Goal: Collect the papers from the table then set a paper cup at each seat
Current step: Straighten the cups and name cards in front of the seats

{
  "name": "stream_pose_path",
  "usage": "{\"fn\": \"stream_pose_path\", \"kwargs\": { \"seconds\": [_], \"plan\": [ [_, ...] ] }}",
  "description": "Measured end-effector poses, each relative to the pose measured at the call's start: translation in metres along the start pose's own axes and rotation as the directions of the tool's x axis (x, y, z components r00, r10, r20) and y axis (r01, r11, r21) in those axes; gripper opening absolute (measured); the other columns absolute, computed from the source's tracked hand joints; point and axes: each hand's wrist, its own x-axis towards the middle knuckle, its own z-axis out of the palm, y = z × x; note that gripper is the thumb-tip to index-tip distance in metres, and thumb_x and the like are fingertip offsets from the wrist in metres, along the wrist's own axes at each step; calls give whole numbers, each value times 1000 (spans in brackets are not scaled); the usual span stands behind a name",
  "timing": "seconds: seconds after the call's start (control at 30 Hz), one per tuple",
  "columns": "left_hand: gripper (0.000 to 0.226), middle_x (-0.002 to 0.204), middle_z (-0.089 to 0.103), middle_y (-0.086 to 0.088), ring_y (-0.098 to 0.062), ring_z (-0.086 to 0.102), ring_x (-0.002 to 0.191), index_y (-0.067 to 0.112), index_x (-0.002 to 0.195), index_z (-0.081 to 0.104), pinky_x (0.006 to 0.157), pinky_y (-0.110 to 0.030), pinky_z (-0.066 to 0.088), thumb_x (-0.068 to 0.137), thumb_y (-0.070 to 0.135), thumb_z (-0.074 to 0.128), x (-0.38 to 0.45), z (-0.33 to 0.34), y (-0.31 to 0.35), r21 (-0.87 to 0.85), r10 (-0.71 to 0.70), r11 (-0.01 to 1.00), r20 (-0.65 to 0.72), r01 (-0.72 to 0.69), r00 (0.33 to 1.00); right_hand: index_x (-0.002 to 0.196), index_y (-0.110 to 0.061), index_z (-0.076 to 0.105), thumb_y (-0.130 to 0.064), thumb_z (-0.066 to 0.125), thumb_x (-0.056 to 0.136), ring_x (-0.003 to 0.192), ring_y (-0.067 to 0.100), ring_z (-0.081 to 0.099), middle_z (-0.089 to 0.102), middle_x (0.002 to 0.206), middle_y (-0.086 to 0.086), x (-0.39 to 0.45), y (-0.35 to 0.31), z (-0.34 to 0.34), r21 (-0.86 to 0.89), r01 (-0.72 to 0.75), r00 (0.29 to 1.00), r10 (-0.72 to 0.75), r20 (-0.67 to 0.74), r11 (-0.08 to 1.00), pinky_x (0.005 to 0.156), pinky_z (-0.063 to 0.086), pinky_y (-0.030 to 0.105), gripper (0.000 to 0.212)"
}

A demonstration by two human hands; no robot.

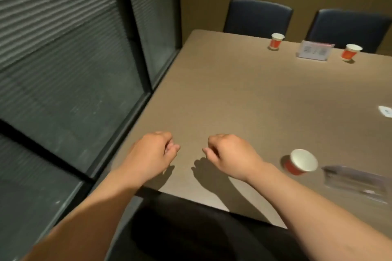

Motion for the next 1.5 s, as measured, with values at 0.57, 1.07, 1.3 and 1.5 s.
{"fn": "stream_pose_path", "kwargs": {
  "seconds": [0.57,1.07,1.3,1.5],
  "plan": [
    [31,76,54,7,-20,57,68,21,80,59,61,-32,40,97,44,48,17,-187,-307,197,52,980,-130,-25,990,70,-24,48,-40,47,96,60,20,52,49,61,-4,281,-279,66,7,190,974,-188,-130,982,54,44,33,31],
    [21,77,61,1,-28,63,74,21,82,65,64,-37,51,93,37,59,342,-229,-384,157,352,925,-17,-345,936,80,-18,57,-43,46,96,77,32,64,67,82,8,510,-172,23,49,-206,952,212,-222,977,60,49,37,32],
    [14,69,52,16,-4,53,64,34,80,58,57,-29,47,92,41,56,553,-188,-358,79,515,851,65,-519,855,97,-16,55,-41,49,95,87,34,64,68,94,10,608,-42,-7,60,-429,878,432,-206,901,66,50,38,26],
    [13,70,52,15,-8,54,66,31,83,63,56,-29,44,93,38,59,765,-189,-310,65,621,776,96,-628,778,85,-19,56,-39,49,97,75,26,61,65,83,4,727,74,-76,92,-550,784,552,-284,830,63,51,37,24]
  ]
}}
